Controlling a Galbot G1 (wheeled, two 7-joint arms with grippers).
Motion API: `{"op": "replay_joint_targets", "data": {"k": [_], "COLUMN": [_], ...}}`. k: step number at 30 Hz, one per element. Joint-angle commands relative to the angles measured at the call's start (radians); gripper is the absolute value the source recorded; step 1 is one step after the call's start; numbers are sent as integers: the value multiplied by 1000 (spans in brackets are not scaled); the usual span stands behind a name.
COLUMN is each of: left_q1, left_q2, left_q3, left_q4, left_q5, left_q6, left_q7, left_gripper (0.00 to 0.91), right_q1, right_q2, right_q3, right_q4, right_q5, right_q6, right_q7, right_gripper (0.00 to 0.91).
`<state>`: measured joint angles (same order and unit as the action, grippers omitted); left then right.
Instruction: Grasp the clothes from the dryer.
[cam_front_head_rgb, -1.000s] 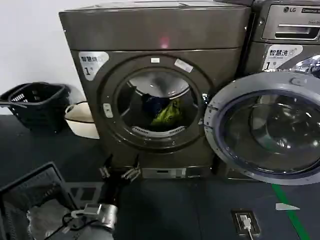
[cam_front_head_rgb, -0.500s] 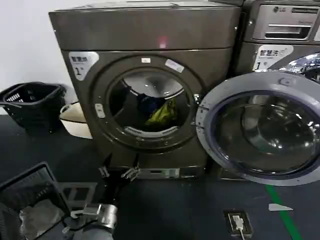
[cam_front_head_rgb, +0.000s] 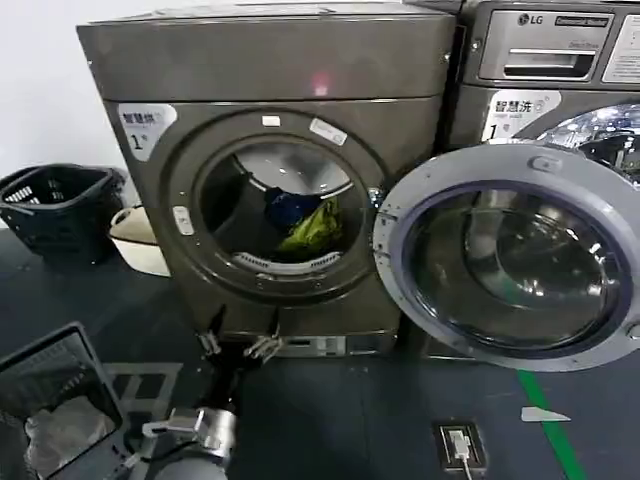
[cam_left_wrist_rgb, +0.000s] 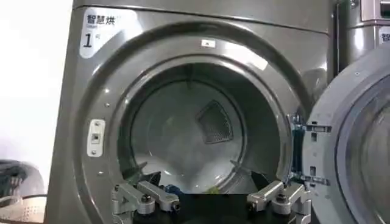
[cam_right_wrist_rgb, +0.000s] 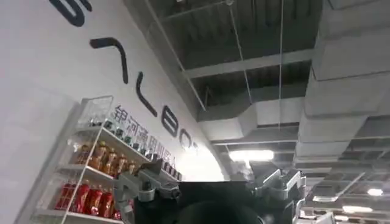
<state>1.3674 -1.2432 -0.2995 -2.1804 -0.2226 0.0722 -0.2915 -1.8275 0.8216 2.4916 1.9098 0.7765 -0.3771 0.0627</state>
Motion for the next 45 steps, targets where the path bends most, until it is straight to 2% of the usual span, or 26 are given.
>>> {"op": "replay_joint_targets", "data": {"k": [1, 14, 24, 45], "left_q1": [-4, -73, -112, -116], "left_q2": [-1, -10, -14, -11], "left_q3": [-2, -21, -32, -38], "left_q4": [1, 20, 38, 36], "left_q5": [3, -10, -32, -32], "left_q6": [0, 8, 20, 25], "left_q7": [1, -3, -2, -3], "left_gripper": [907, 907, 907, 907], "right_q1": [0, 0, -19, -18], "right_q2": [0, -1, 7, 11], "right_q3": [-1, 1, 5, -1], "right_q4": [-1, -1, -13, -14], "right_q5": [-3, 6, 8, 10], "right_q6": [20, 47, 148, 180], "right_q7": [-3, -4, -6, -7], "right_gripper": [907, 907, 907, 907]}}
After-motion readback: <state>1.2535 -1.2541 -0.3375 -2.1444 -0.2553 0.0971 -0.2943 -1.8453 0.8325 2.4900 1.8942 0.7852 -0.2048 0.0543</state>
